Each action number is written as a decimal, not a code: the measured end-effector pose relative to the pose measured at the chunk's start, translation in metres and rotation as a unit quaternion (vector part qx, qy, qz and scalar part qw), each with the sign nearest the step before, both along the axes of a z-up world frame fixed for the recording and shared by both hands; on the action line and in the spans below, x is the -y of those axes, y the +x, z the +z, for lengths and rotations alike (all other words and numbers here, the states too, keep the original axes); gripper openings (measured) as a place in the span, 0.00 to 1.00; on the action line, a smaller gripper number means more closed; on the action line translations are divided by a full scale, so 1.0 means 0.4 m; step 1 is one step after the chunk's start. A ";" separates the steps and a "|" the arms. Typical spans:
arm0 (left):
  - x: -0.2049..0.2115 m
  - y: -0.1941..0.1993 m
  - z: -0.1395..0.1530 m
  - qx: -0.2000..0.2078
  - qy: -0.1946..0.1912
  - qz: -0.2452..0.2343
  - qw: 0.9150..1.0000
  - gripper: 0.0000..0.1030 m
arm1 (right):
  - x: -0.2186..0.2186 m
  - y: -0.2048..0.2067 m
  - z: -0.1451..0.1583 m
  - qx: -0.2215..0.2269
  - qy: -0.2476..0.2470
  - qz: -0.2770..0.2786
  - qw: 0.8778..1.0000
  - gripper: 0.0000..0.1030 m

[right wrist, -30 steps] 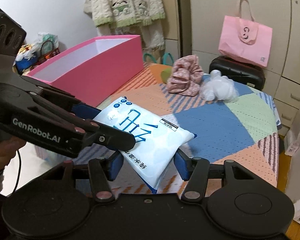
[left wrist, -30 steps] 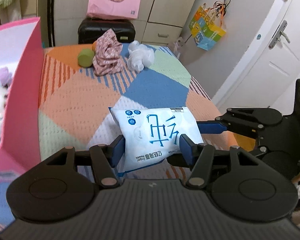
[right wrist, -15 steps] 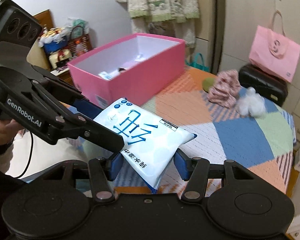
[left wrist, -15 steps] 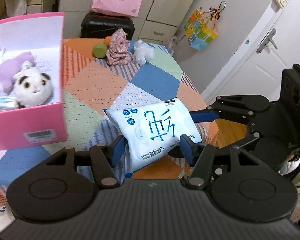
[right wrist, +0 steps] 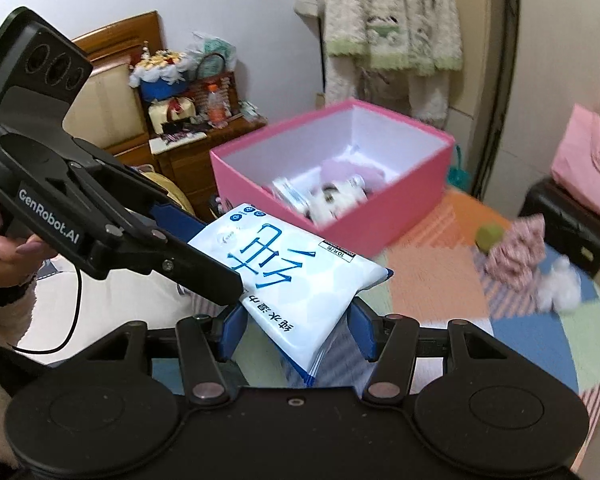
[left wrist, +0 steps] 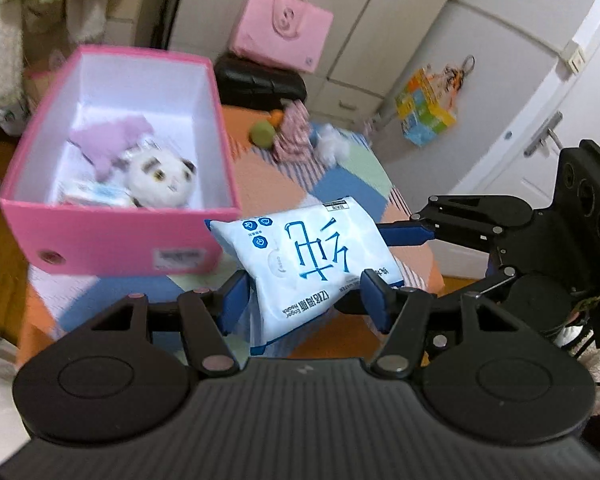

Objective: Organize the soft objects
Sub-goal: 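Lift the tissue pack with both grippers and carry it over the pink box, then open both grippers to drop the tissue pack into the box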

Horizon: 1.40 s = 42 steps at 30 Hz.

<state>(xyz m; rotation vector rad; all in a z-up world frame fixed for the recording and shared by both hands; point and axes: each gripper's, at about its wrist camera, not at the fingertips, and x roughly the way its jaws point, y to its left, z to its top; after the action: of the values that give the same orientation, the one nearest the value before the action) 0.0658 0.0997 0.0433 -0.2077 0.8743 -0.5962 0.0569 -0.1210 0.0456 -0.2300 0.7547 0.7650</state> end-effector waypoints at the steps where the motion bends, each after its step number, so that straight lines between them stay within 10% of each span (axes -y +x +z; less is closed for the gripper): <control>1: -0.010 0.002 0.007 0.007 0.002 0.004 1.000 0.57 | -0.012 0.003 0.007 0.005 0.001 0.003 1.000 0.59; 11: -0.100 0.101 0.031 0.067 0.024 0.059 0.996 0.59 | -0.124 0.107 0.027 0.053 0.028 0.014 0.998 0.59; 28: -0.168 0.379 -0.075 0.033 0.039 0.091 0.995 0.60 | -0.245 0.349 -0.071 0.045 0.026 -0.028 0.998 0.59; 42: -0.120 0.428 -0.123 0.042 0.124 0.102 0.986 0.60 | -0.264 0.408 -0.136 0.012 -0.003 -0.033 0.999 0.59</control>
<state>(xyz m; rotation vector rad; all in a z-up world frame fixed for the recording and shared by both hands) 0.2369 0.1475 -0.0058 -0.0447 0.8264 -0.2987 0.2202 -0.0153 -0.0087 -0.2193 0.7377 0.6965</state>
